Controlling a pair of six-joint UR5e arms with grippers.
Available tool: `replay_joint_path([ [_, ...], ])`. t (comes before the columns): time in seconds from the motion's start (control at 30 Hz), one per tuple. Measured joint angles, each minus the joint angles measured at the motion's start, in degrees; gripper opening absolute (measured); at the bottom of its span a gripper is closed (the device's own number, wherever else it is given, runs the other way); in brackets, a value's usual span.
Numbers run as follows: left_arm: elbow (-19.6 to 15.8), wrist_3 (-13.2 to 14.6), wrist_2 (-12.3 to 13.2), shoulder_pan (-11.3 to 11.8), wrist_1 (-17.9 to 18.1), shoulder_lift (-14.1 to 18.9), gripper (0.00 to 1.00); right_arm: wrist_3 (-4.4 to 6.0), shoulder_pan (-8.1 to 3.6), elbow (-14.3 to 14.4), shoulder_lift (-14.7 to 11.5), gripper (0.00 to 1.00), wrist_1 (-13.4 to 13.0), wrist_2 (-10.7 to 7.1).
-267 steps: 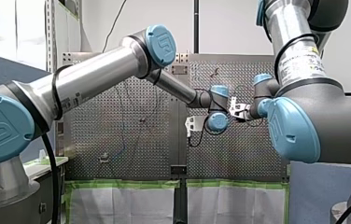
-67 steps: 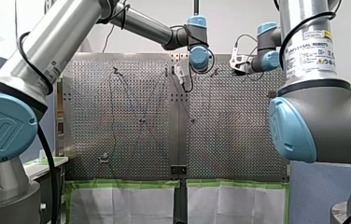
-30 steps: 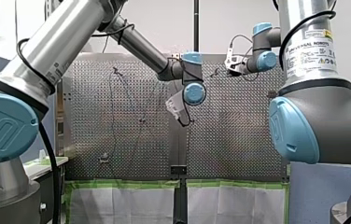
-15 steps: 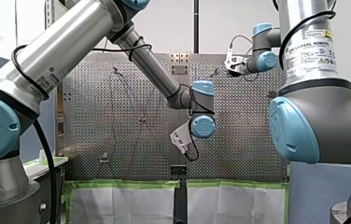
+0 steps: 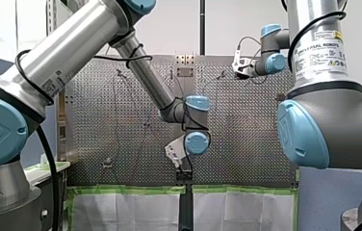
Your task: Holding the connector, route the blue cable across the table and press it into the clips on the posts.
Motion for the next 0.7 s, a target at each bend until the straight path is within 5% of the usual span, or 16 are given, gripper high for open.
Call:
replay_joint_path([
  [0.7,-10.6,8.5,10.6,10.6,10.6,0.0,0.98,-0.04,-0.96,0.0,0.3,0.00,-0.2,0.08],
])
